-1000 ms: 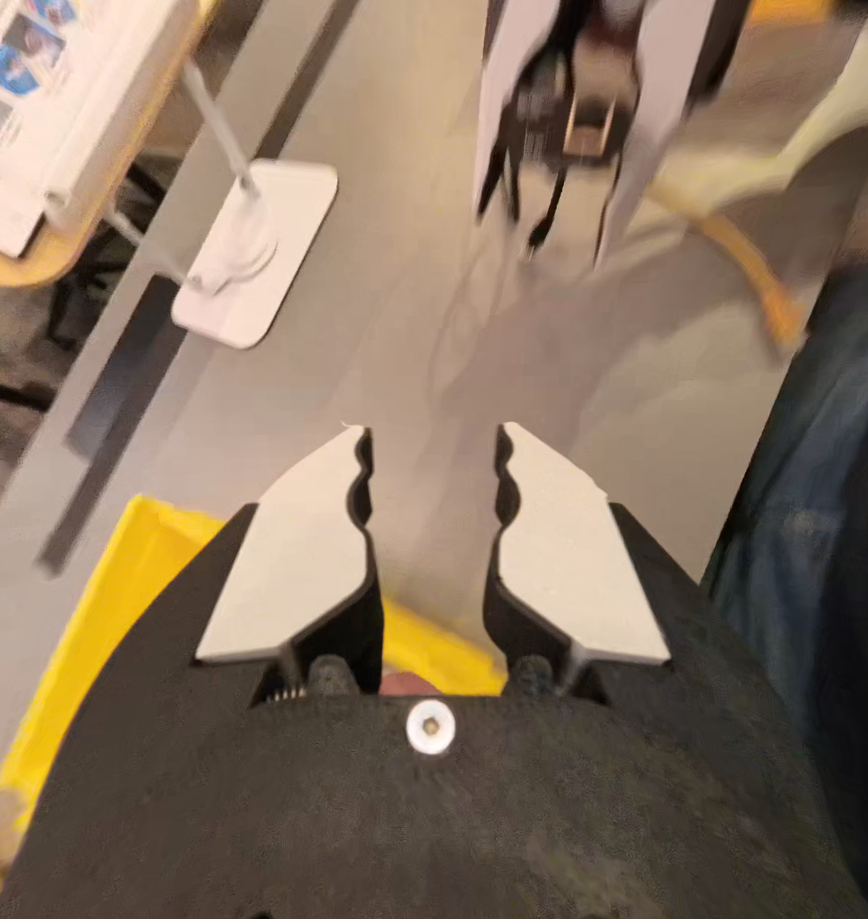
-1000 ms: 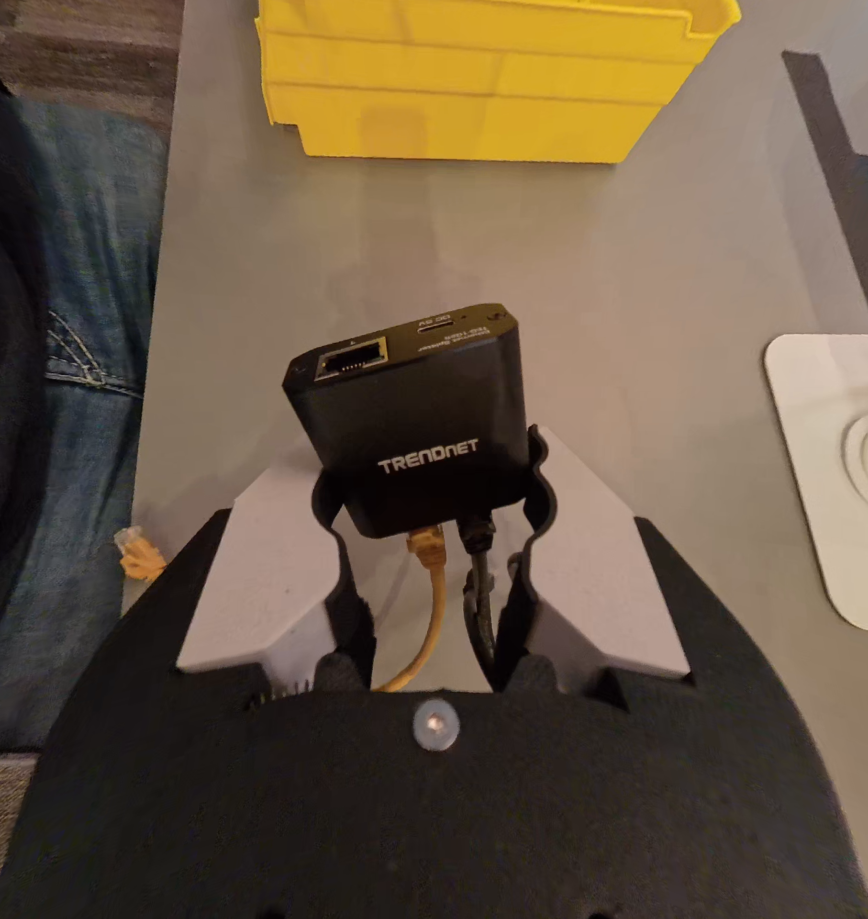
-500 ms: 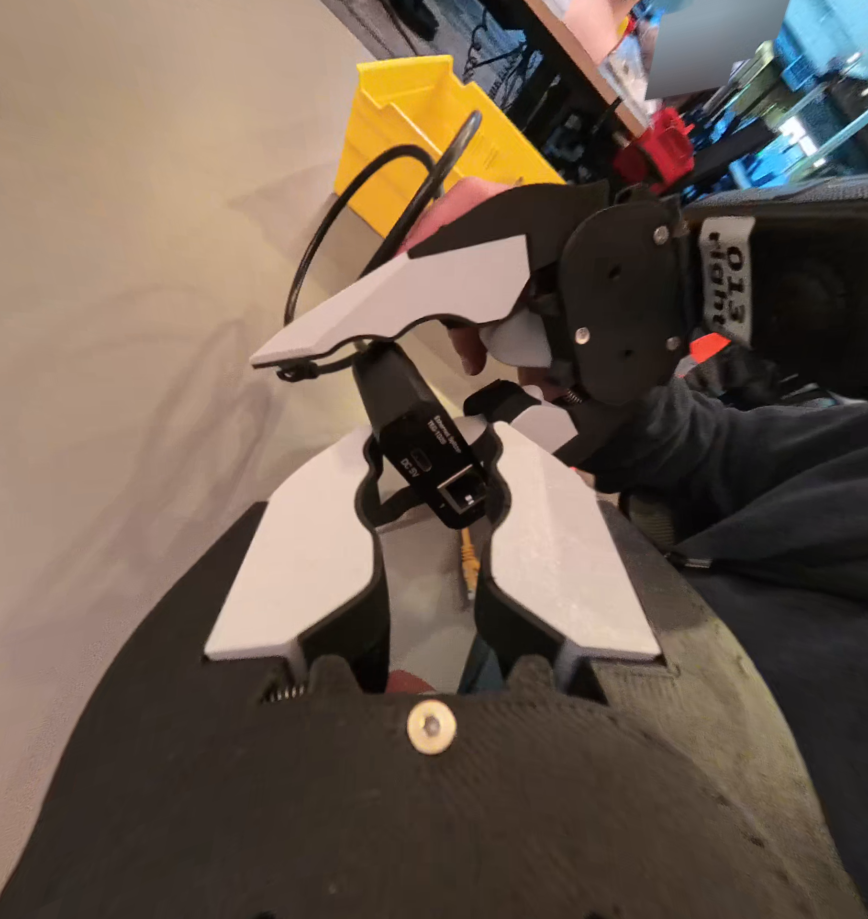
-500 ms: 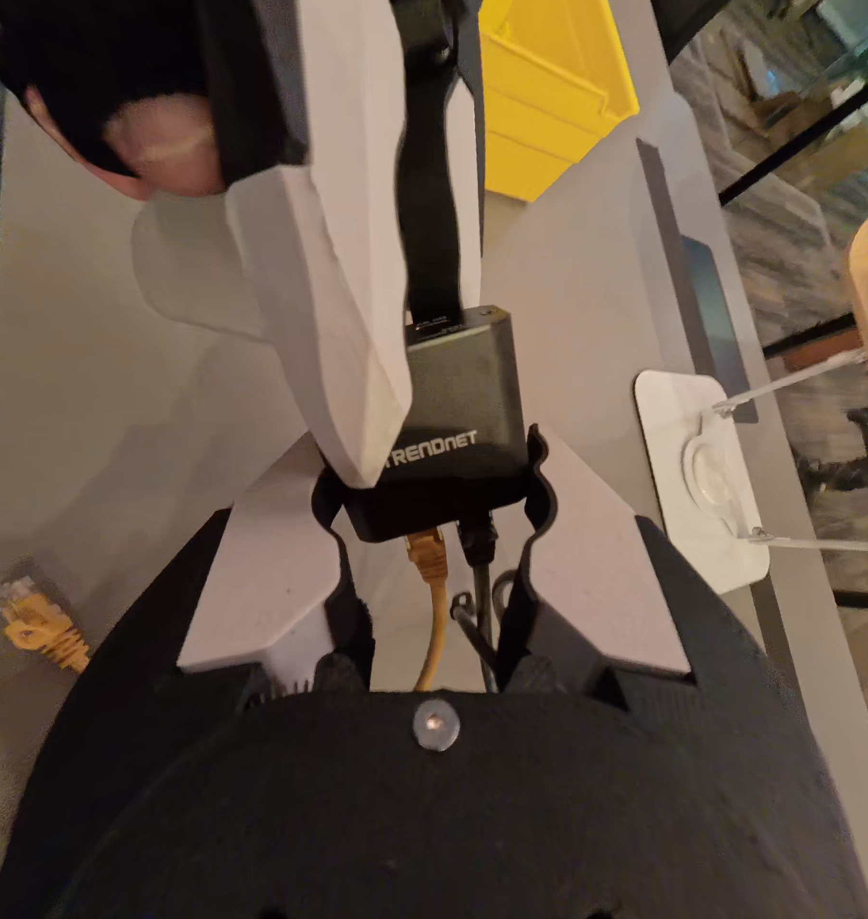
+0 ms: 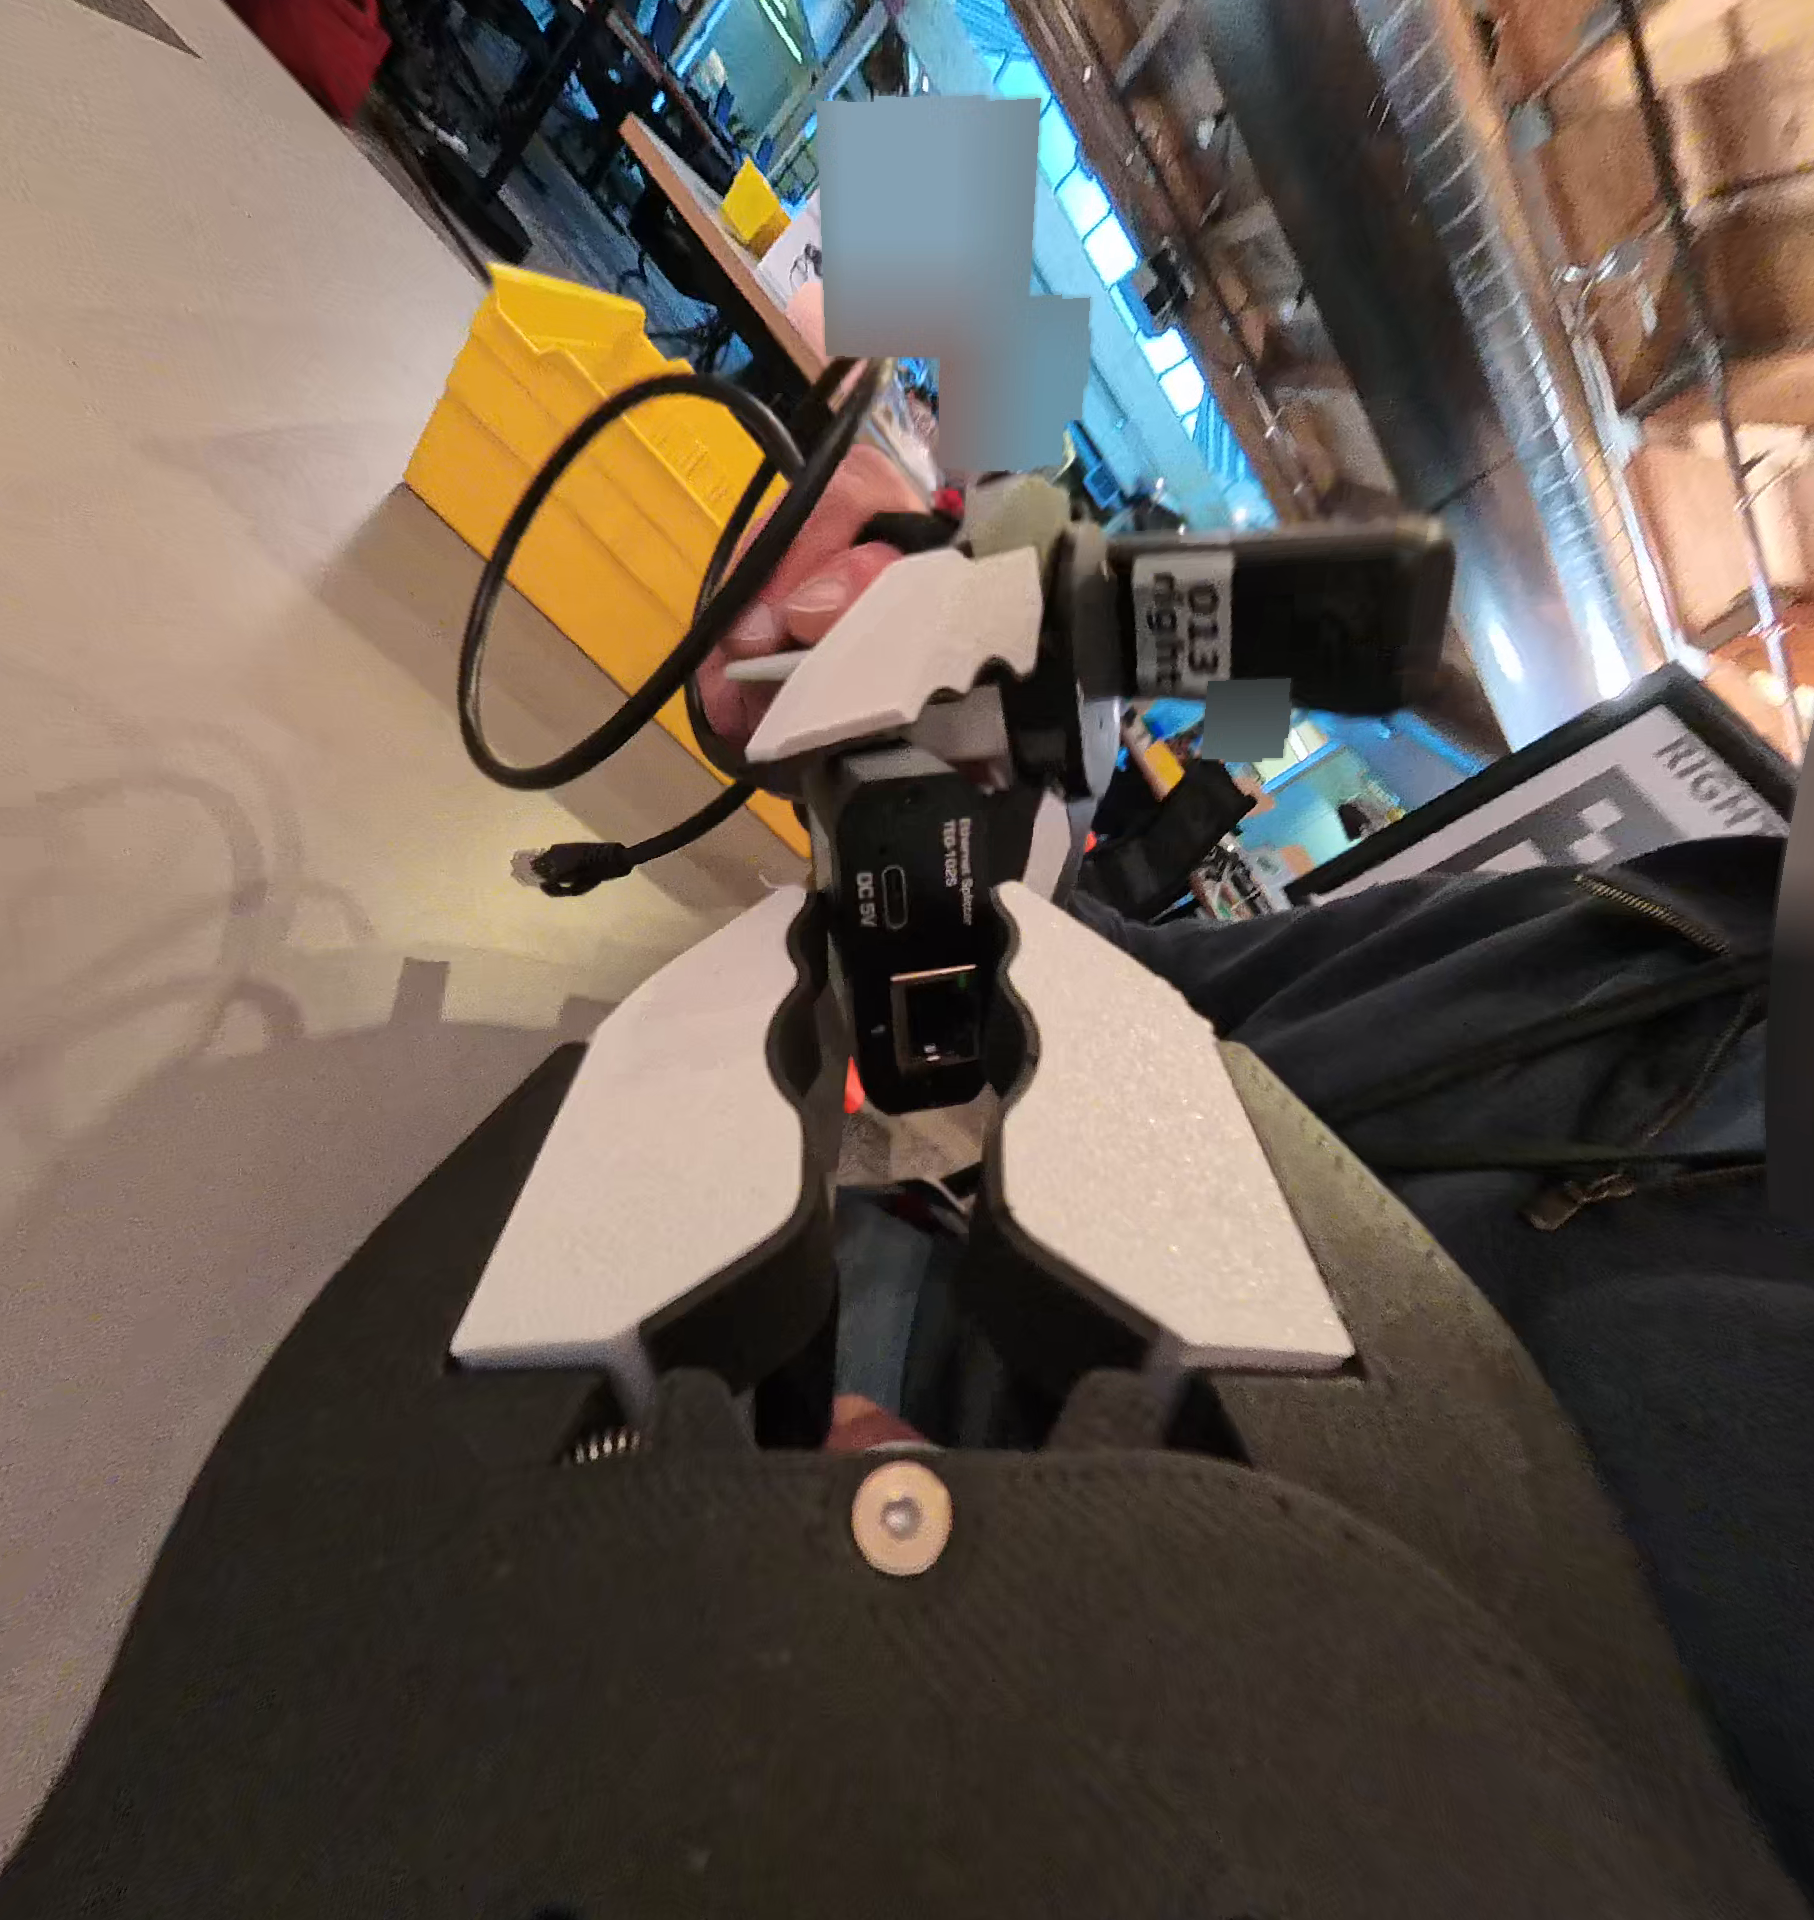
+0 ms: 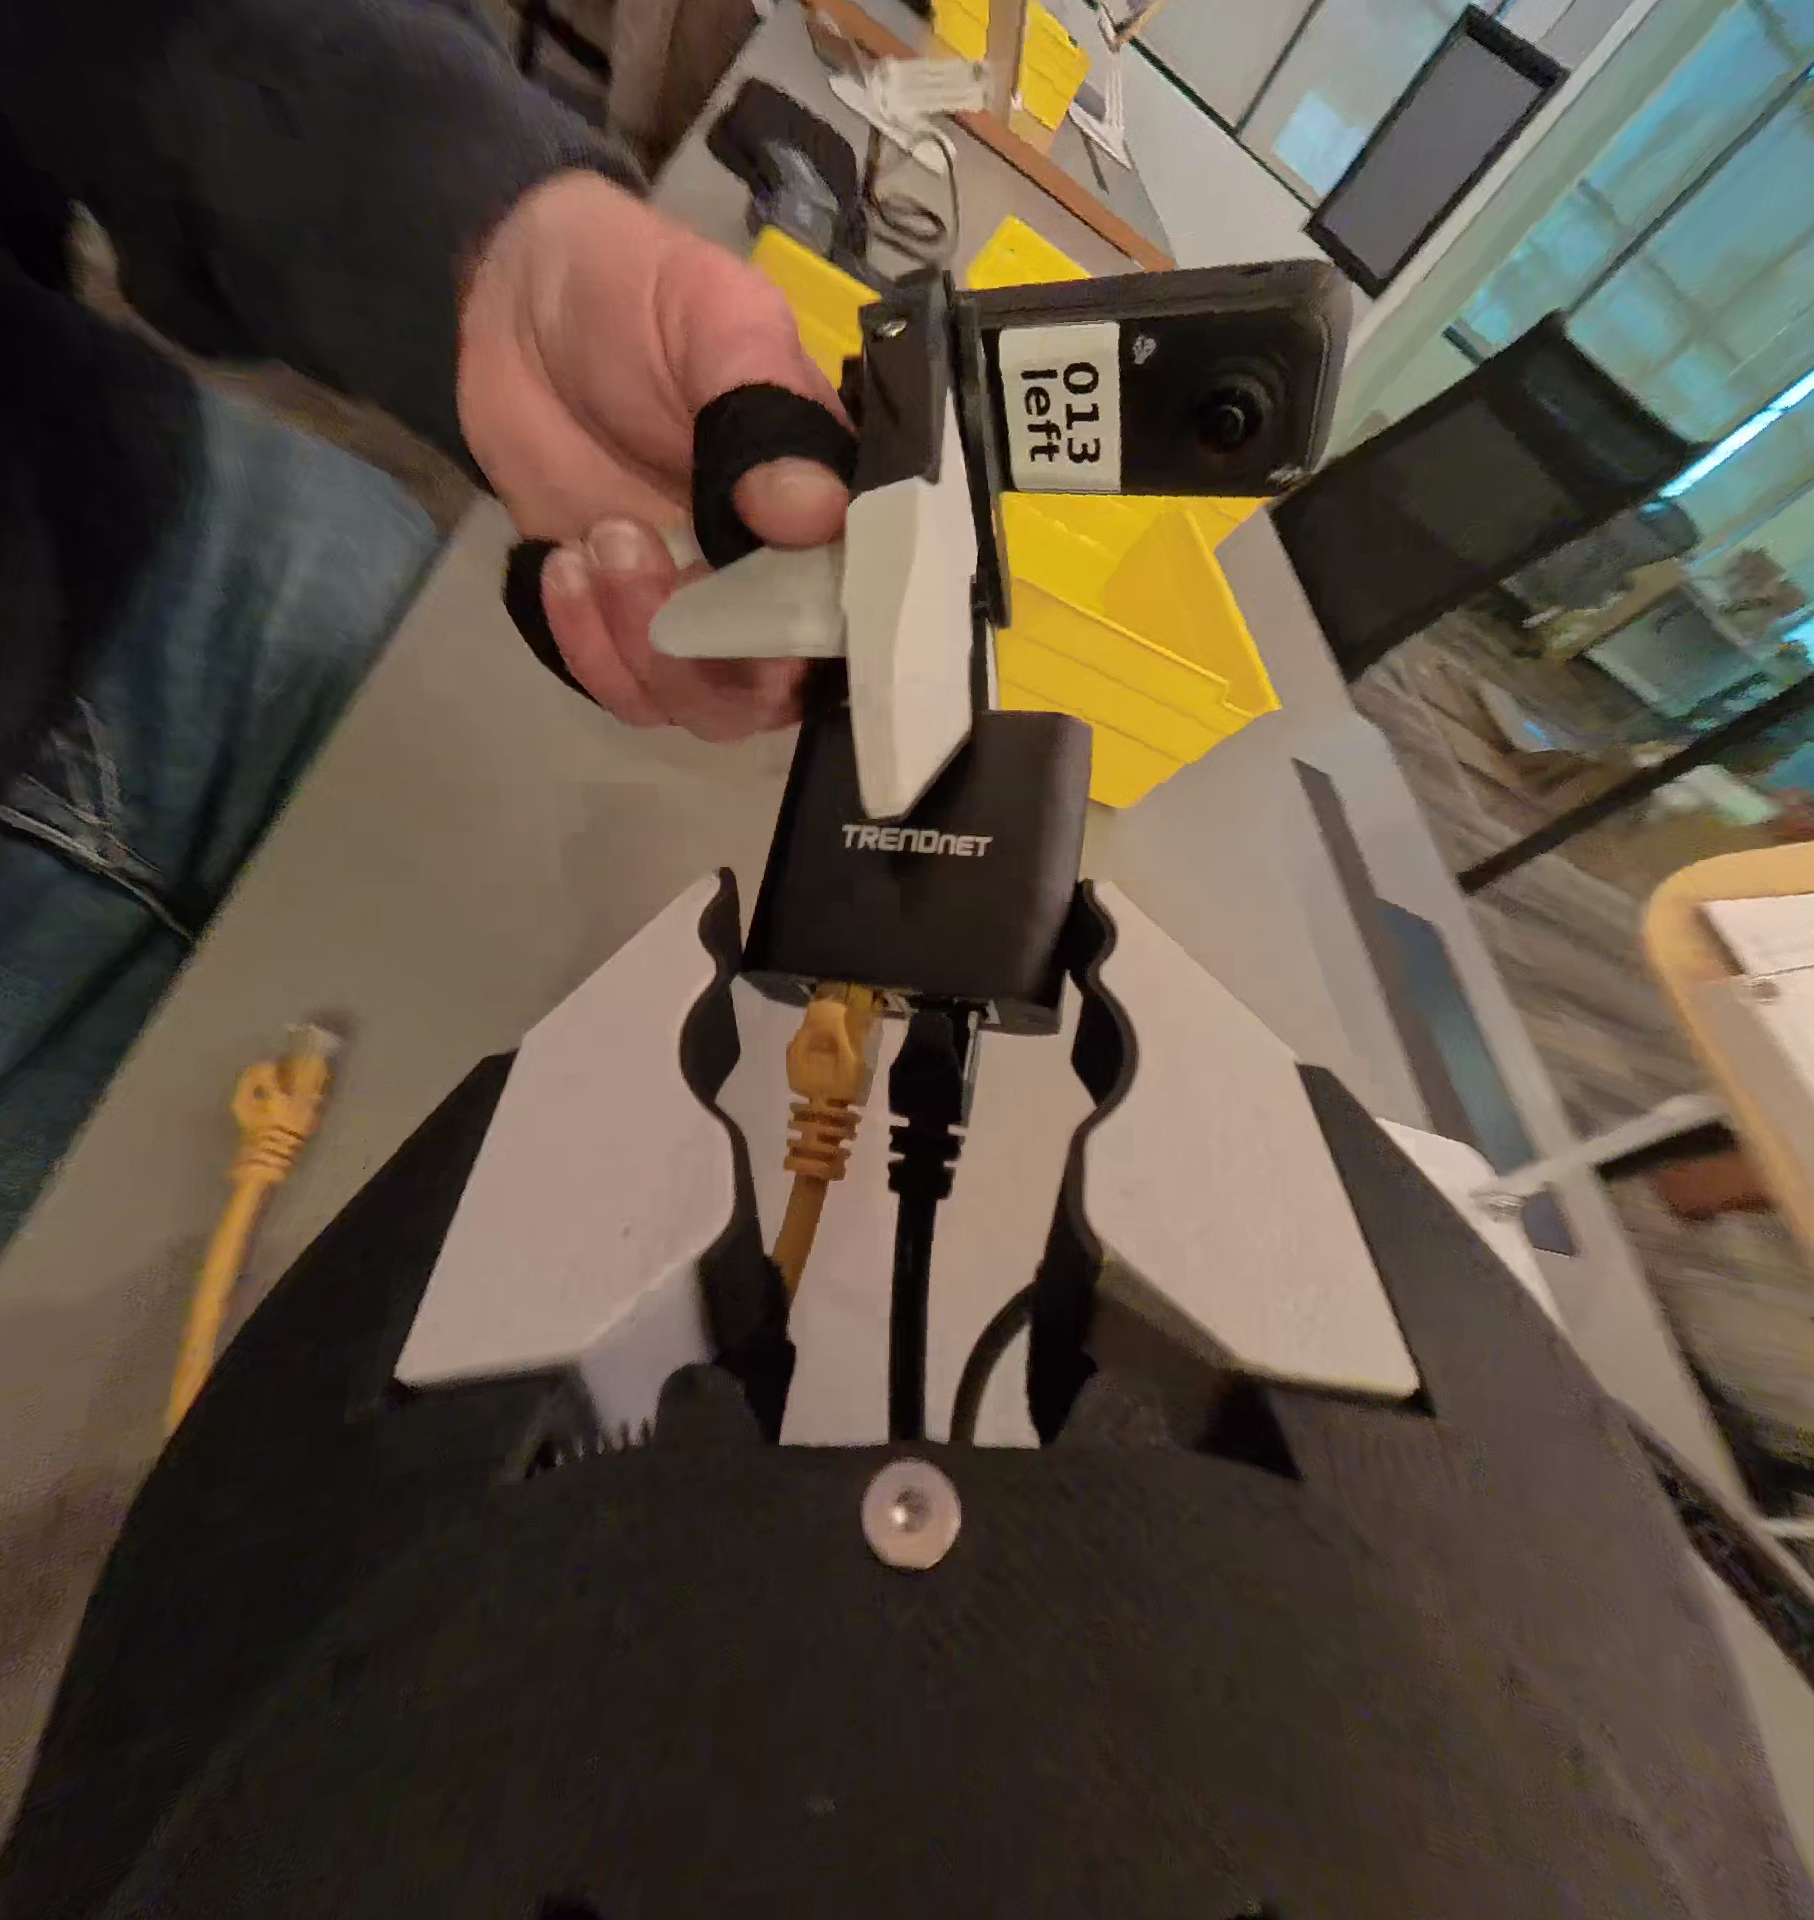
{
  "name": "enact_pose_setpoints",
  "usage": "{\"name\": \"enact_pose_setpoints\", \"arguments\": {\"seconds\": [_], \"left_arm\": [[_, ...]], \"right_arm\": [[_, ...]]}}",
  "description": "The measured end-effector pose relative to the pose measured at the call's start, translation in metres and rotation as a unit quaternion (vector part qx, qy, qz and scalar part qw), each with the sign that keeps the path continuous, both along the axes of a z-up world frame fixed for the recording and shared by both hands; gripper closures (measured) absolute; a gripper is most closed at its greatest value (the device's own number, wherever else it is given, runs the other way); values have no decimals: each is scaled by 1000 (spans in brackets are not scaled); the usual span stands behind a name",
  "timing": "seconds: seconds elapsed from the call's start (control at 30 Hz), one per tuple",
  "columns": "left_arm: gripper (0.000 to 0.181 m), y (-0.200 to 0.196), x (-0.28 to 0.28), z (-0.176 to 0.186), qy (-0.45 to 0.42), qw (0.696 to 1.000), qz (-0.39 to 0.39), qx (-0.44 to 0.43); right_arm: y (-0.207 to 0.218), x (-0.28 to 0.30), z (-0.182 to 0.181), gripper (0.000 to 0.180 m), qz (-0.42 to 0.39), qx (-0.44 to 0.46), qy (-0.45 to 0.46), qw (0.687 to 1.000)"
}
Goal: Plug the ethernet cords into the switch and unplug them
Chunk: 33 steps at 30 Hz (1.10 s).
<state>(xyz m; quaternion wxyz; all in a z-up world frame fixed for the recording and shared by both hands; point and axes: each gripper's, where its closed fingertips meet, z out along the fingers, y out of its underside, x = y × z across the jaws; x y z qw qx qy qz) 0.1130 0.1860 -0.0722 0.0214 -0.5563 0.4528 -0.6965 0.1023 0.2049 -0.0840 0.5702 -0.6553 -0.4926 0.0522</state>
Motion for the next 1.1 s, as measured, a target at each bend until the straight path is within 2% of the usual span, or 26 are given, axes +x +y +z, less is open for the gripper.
{"name": "enact_pose_setpoints", "arguments": {"seconds": [0.1,0.13,0.27,0.5,0.6,0.77,0.83,0.87,0.93,1.0,1.1], "left_arm": [[154,3,2,1,-1,999,11,-36],[154,2,2,1,-3,999,9,-45],[154,-2,4,3,-4,997,14,-80],[149,-1,5,-3,0,994,17,-105],[130,12,4,-6,12,997,62,-36],[126,30,-26,18,10,986,114,124],[128,47,-50,31,22,964,138,224],[128,61,-64,35,41,944,158,287],[130,87,-98,41,85,894,170,406],[130,116,-138,37,156,830,165,510],[137,147,-193,29,239,767,150,576]], "right_arm": [[11,9,-6,115,-65,78,-107,989],[13,10,-5,115,-79,96,-117,985],[11,10,-2,118,-79,100,-86,988],[7,9,-15,119,-41,-5,-23,999],[8,14,-16,119,-46,-31,2,998],[11,33,-16,119,-73,-43,10,996],[11,40,-18,119,-81,-50,9,995],[11,42,-21,119,-84,-56,6,995],[12,47,-24,119,-90,-56,3,994],[11,47,-25,119,-90,-56,9,994],[11,49,-26,119,-93,-56,15,994]]}}
